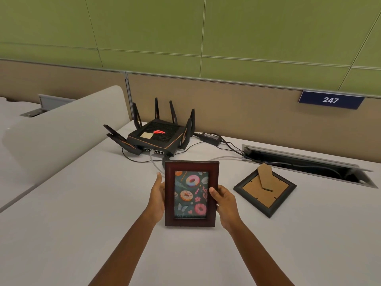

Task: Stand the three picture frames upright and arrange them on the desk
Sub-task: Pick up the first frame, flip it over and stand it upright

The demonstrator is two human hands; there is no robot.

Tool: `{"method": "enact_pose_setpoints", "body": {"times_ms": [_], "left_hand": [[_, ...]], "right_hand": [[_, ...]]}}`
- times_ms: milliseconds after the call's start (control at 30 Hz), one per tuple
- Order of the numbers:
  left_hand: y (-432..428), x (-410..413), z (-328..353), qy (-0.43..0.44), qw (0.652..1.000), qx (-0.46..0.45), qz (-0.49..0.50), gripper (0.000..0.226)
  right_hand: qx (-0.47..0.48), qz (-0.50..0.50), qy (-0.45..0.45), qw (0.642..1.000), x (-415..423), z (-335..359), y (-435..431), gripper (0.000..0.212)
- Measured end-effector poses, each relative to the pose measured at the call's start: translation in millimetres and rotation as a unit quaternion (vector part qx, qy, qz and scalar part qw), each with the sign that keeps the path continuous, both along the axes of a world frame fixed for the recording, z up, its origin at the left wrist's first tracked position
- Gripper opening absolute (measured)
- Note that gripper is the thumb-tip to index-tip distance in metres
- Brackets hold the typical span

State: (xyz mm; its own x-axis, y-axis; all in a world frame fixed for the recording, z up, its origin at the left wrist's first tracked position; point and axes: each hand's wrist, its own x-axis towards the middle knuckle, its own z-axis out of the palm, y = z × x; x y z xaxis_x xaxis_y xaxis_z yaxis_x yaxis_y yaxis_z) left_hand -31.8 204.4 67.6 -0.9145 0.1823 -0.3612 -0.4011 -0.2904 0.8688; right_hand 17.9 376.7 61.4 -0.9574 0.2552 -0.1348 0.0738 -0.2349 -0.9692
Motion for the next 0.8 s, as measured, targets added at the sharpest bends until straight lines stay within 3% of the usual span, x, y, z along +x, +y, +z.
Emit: {"method": "enact_pose_setpoints", "body": {"times_ms": [467, 567, 633, 700, 800], "left_hand": [[-3.5, -17.1, -6.7, -0.001, 1.0, 0.005, 0.0, 0.064], [3.1, -8.5, -3.7, 0.042, 0.996, -0.07, 0.018, 0.062], [9.9, -1.9, -4.8, 0.111, 0.966, -0.211, 0.098, 0.053], [13.5, 7.1, -2.6, 0.196, 0.886, -0.377, 0.188, 0.047], [17.1, 21.0, 3.1, 0.318, 0.786, -0.485, 0.215, 0.056]], "right_hand": [[0.045, 0.02, -0.014, 0.999, -20.6, -7.4, 1.0, 0.013], [0.095, 0.023, -0.019, 0.995, -19.1, -7.1, 3.1, 0.017], [0.158, 0.019, -0.011, 0.987, -15.7, -8.6, 4.9, 0.024], [0.218, 0.005, -0.005, 0.976, -10.7, -12.0, 8.4, 0.032], [0.264, -0.013, -0.007, 0.964, -0.6, -17.8, 16.7, 0.034]]}}
